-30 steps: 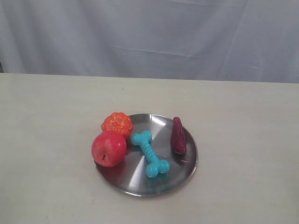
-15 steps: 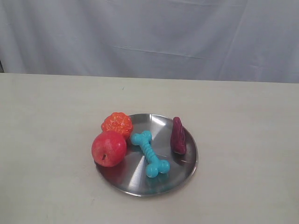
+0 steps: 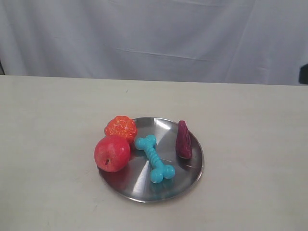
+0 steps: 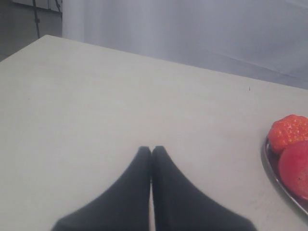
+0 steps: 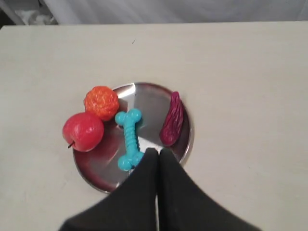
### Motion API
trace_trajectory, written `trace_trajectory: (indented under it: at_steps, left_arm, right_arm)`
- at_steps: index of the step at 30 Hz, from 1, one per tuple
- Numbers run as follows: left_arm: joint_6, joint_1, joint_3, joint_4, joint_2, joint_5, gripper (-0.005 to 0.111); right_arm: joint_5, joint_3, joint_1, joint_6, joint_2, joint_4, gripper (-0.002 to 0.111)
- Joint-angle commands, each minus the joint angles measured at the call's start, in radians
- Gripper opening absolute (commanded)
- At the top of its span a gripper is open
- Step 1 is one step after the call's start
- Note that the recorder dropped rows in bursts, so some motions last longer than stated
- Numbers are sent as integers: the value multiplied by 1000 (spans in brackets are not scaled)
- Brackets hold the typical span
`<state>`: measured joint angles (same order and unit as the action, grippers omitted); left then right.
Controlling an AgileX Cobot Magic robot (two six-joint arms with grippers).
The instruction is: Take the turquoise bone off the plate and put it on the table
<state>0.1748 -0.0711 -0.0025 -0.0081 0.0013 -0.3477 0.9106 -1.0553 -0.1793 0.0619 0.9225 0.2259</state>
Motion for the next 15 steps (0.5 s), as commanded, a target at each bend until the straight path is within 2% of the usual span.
trace_trajectory:
  at_steps: [1,8,15]
  left_arm:
    - [2,5,3,3,-1,5,0]
    - [2,5,3,3,-1,5,0]
    - [2,5,3,3,-1,5,0]
  right_arm:
    - [120,-160,108,4,196,-51,-1]
    - [85,-225,331,127,436,-234,-1]
    - [-83,-230,399,145,659,-226,-1]
